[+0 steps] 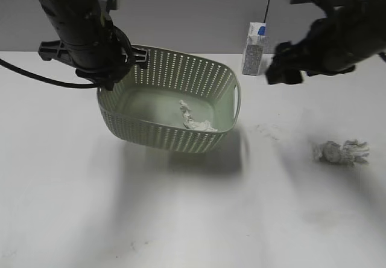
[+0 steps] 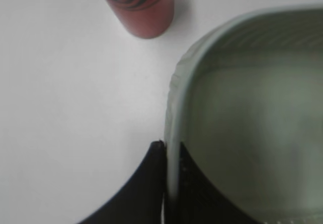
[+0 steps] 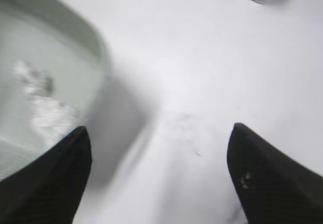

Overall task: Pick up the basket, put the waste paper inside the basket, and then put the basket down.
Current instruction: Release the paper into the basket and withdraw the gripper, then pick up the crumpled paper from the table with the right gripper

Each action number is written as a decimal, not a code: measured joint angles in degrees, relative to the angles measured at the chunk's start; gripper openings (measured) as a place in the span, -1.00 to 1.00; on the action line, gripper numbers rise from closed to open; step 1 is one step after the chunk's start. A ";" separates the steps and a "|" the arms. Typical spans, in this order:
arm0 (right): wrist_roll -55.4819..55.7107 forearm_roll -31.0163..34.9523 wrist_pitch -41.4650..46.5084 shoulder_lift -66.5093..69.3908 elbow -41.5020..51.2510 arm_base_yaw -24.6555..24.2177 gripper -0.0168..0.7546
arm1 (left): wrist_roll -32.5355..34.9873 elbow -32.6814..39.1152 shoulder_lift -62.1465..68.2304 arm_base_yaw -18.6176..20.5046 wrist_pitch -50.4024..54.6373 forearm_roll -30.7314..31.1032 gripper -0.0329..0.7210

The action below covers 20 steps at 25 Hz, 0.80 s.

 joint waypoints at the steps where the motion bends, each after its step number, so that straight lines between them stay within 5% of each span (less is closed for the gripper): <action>1: 0.06 -0.74 0.62 -0.67 1.18 -2.14 0.67 | 0.00 0.00 0.00 0.00 0.00 0.00 -0.91; 5: 2.63 -1.77 0.38 -2.79 9.15 -11.03 0.63 | 0.00 0.00 0.00 0.00 0.06 0.00 -0.91; 10: 19.16 -1.95 -10.10 -2.95 23.05 -20.83 0.56 | 0.00 0.00 0.00 0.00 0.12 0.00 -0.91; 20: 38.98 -1.68 -29.02 0.92 29.11 -22.33 0.54 | 0.00 0.00 0.00 0.00 0.12 -0.03 -0.91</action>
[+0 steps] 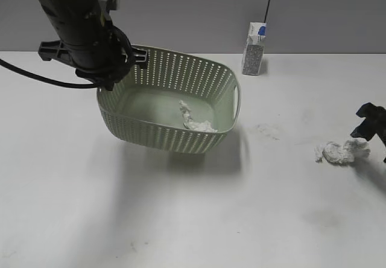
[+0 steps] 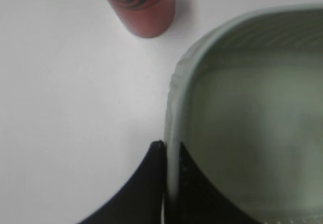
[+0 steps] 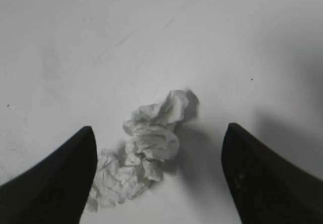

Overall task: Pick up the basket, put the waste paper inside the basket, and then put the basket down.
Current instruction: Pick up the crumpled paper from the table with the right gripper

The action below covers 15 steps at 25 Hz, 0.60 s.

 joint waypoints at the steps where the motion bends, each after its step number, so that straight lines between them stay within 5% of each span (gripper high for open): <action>1: 0.59 0.13 -0.64 1.27 -0.12 0.00 0.54 | 0.00 0.00 0.00 0.00 0.00 0.00 -0.91; 10: 1.72 0.20 -5.64 8.43 -1.87 0.00 0.43 | 0.00 0.00 0.00 0.00 0.00 0.00 -0.91; 15: 1.82 0.25 -6.01 8.99 -1.87 0.00 -0.32 | 0.00 0.00 0.00 0.00 0.00 0.06 -0.91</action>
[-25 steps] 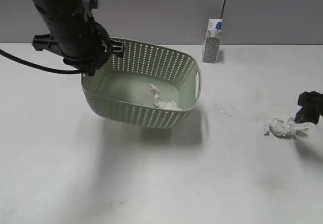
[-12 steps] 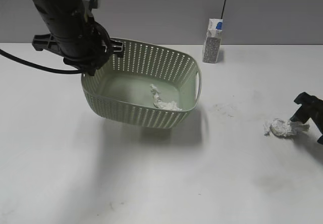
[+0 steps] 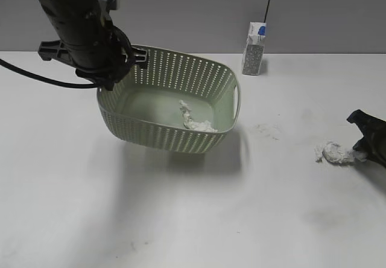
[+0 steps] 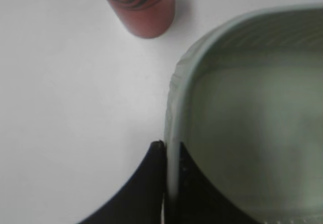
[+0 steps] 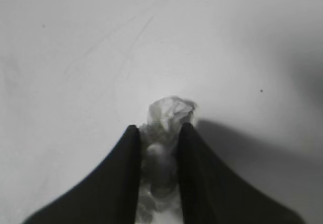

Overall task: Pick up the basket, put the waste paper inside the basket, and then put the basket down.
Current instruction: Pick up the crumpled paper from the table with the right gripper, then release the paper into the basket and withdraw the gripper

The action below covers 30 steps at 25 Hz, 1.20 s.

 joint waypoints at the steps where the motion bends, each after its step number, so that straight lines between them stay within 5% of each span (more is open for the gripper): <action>1: 0.06 0.00 0.00 0.00 0.00 0.00 -0.53 | 0.00 0.00 0.00 0.00 0.00 0.00 -0.91; 4: 0.06 0.06 0.00 -0.62 0.11 0.00 -0.87 | 0.00 0.00 0.00 0.00 0.00 0.00 -0.91; 11: 0.11 -10.02 -0.90 -12.17 -1.70 4.58 -0.94 | 0.00 0.00 0.00 0.00 -0.05 0.00 -0.91; 19: 0.11 -24.09 -1.68 -13.88 -16.06 25.90 -0.94 | 0.00 0.00 0.00 0.00 0.00 -0.05 -0.91; 23: 0.11 -29.34 -2.23 -7.64 -21.68 32.76 -0.94 | 0.00 0.00 0.00 0.00 -0.05 -0.05 -0.91; 26: 0.11 -31.68 -2.56 -3.23 -22.66 34.62 -0.71 | 0.00 0.00 0.00 0.00 -0.05 -0.05 -0.91; 30: 0.11 -33.56 -2.63 -0.93 -22.71 35.20 0.24 | 0.00 0.00 0.00 0.00 -0.05 -0.10 -0.91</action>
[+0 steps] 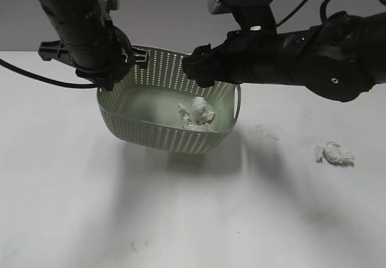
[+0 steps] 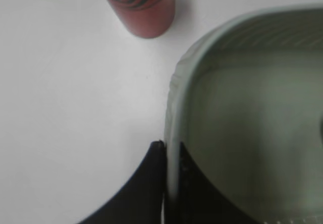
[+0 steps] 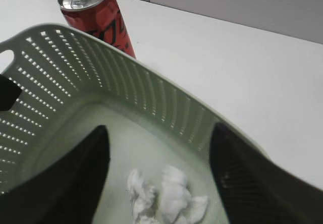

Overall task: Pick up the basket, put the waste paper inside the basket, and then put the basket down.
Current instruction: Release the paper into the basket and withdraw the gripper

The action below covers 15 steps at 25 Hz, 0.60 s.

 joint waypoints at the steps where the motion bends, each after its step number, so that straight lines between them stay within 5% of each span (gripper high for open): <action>1: 0.00 -0.14 -0.27 0.04 -0.01 0.00 0.46 | 0.00 0.00 0.00 0.00 0.00 0.00 -0.91; 3: 0.00 -0.19 -0.40 -0.07 -0.06 0.07 0.68 | 0.00 0.00 0.00 0.00 0.00 0.00 -0.91; 6: 0.00 -0.13 2.11 -1.28 -0.13 0.08 0.71 | 0.00 0.00 0.00 0.00 0.00 0.00 -0.91; 11: -4.92 0.88 23.46 -6.83 -2.16 -2.92 0.67 | 0.00 0.00 0.00 0.00 -0.06 0.00 -0.91; 15: -26.51 16.05 38.28 -8.47 -3.94 -10.49 0.66 | 0.00 0.00 0.00 0.00 -0.23 0.00 -0.91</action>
